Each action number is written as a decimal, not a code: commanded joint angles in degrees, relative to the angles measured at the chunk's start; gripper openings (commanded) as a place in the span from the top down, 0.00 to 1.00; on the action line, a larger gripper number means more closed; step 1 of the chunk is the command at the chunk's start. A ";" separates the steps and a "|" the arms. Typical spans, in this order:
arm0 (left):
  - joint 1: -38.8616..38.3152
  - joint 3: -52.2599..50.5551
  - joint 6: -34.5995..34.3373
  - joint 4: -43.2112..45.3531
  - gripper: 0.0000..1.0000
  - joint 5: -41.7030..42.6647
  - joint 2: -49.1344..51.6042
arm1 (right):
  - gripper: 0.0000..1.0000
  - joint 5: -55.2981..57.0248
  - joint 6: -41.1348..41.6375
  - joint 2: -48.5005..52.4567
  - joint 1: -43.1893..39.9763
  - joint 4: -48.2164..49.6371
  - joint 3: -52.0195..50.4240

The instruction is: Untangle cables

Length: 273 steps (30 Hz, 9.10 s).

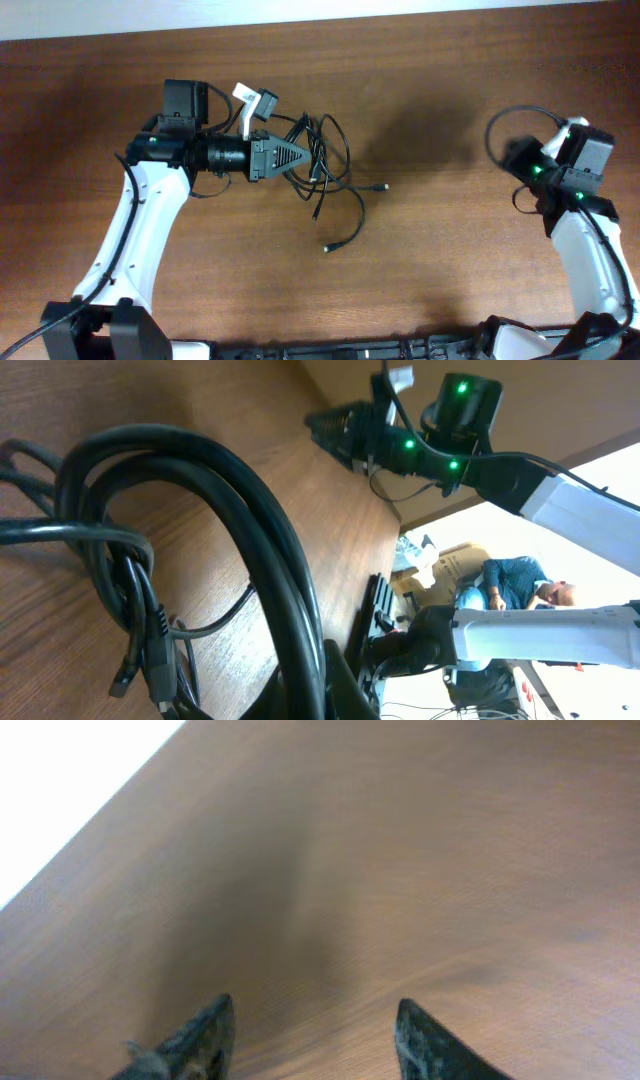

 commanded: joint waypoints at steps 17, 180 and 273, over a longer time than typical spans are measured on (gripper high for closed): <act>-5.84 0.35 6.82 0.52 1.00 -0.33 -1.73 | 0.89 -6.58 -14.40 8.07 46.05 27.71 0.07; 3.56 -11.04 -39.85 -12.76 0.01 -62.23 -57.18 | 0.96 -22.21 -21.09 8.96 33.99 -34.10 53.22; -0.48 -11.54 -24.94 17.79 0.01 -70.14 17.16 | 0.01 1.09 -8.17 39.76 28.35 -68.83 84.76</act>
